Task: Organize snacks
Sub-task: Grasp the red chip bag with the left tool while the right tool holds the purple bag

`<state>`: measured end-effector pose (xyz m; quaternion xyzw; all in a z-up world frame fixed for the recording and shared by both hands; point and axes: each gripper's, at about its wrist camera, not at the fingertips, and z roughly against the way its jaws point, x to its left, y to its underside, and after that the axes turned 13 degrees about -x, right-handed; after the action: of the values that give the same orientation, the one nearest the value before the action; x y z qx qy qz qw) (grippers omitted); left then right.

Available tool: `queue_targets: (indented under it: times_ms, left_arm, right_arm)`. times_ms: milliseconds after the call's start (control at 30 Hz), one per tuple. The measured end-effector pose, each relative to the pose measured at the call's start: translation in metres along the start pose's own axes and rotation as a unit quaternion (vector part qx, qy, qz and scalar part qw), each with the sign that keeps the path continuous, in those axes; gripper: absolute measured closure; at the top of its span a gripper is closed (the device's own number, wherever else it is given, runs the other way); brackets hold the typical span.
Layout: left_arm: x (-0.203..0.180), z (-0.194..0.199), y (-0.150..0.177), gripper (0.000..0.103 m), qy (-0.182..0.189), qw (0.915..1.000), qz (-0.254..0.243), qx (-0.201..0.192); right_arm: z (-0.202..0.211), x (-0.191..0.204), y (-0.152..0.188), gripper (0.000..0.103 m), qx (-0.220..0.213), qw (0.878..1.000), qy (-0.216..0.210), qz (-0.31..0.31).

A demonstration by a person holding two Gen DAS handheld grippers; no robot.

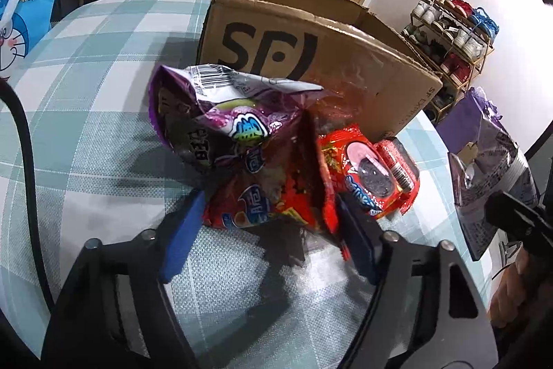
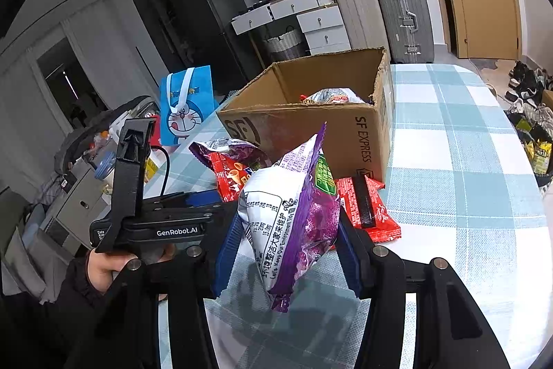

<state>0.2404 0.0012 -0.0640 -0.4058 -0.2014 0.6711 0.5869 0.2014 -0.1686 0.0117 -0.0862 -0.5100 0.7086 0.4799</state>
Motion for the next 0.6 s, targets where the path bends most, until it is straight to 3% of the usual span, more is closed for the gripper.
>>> queue_targets:
  times_ms: [267,367,600]
  left_arm:
    - [-0.005,0.019,0.008,0.047,0.010,0.9998,-0.013,-0.008]
    - [-0.005,0.032,0.014,0.056,0.016,0.9995,-0.022,-0.016]
    - [-0.005,0.047,0.023,0.056,0.012,0.9991,-0.036,-0.016]
  right_arm:
    - [0.003,0.000,-0.001,0.051,-0.004,1.000,0.001,0.000]
    - [0.003,0.001,0.000,0.051,-0.003,1.000,0.001,0.001]
    - [0.001,0.004,0.001,0.051,0.000,1.000,-0.003,0.004]
